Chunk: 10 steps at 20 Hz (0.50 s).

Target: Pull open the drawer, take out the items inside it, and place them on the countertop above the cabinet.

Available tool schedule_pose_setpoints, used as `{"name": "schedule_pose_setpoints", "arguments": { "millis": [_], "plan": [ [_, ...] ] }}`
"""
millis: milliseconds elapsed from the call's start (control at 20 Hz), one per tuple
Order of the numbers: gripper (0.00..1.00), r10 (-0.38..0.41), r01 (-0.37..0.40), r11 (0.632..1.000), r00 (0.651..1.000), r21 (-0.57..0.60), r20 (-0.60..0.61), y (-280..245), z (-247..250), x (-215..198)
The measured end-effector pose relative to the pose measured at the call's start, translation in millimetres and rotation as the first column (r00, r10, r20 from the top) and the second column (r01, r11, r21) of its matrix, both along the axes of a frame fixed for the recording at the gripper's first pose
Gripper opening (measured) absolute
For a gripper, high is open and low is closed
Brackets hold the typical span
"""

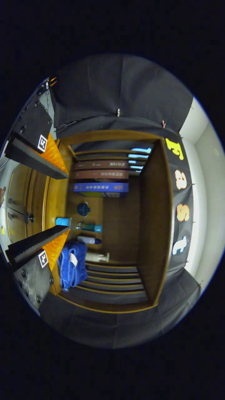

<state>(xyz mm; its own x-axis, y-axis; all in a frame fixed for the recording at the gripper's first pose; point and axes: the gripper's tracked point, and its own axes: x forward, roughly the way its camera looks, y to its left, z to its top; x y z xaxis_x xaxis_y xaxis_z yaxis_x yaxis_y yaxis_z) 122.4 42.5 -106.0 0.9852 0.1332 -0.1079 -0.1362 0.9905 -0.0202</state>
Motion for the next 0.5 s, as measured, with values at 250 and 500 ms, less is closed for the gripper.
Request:
{"name": "schedule_pose_setpoints", "arguments": {
  "millis": [250,500],
  "plan": [
    [0.99,-0.026,0.025,1.000,0.996,0.009,0.082,4.6,49.8,-19.8],
    [0.99,-0.064,0.064,0.998,0.993,0.002,0.098,-2.4,61.5,-29.8]
  ]
}}
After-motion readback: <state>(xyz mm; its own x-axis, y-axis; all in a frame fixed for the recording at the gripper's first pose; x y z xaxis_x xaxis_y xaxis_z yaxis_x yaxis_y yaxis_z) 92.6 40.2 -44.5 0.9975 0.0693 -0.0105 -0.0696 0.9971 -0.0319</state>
